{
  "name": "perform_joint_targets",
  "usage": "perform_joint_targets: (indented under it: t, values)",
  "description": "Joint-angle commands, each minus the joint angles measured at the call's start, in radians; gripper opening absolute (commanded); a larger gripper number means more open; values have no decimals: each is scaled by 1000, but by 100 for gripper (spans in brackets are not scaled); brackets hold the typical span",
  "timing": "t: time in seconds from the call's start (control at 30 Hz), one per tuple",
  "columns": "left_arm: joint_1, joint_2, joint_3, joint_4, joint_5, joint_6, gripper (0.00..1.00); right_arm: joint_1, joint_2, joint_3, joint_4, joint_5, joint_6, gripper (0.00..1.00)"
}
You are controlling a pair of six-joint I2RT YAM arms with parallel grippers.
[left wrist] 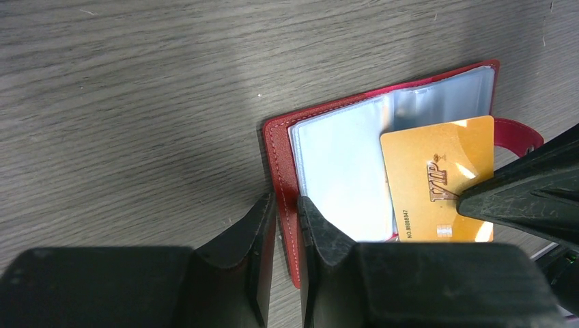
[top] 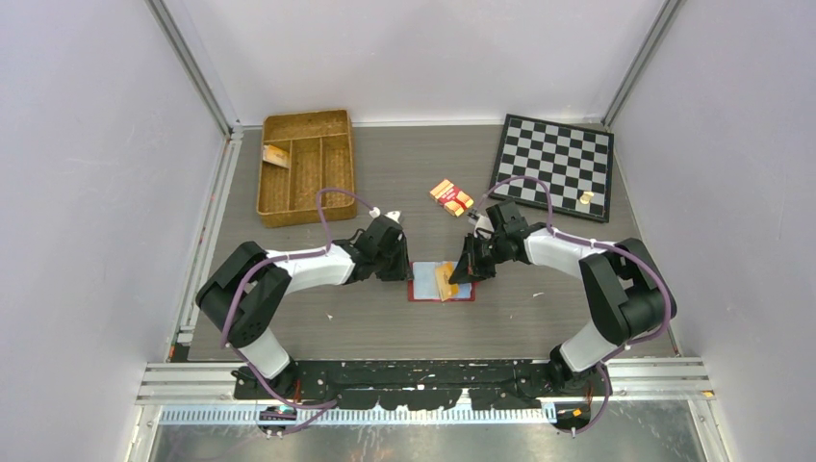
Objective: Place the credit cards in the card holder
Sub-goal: Insert the credit card into the card holder.
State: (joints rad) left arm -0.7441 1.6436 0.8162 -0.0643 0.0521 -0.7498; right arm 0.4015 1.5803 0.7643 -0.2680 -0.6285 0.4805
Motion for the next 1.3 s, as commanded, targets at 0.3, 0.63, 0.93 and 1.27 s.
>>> perform_joint_targets:
  t: [0.3, 0.63, 0.93, 1.27]
  values:
    - [0, 27, 0, -59, -44, 29, 19, -3, -45, 12, -6, 33, 16, 1]
    - [-1, 25, -4, -54, -44, 30, 18, -4, 2, 4, 32, 29, 42, 1]
    - [0, 25, -6, -51, -43, 29, 17, -3, 37, -8, 74, 22, 62, 1]
    - [-1, 25, -12, -42, -34, 25, 15, -3, 53, -44, 161, 24, 116, 1]
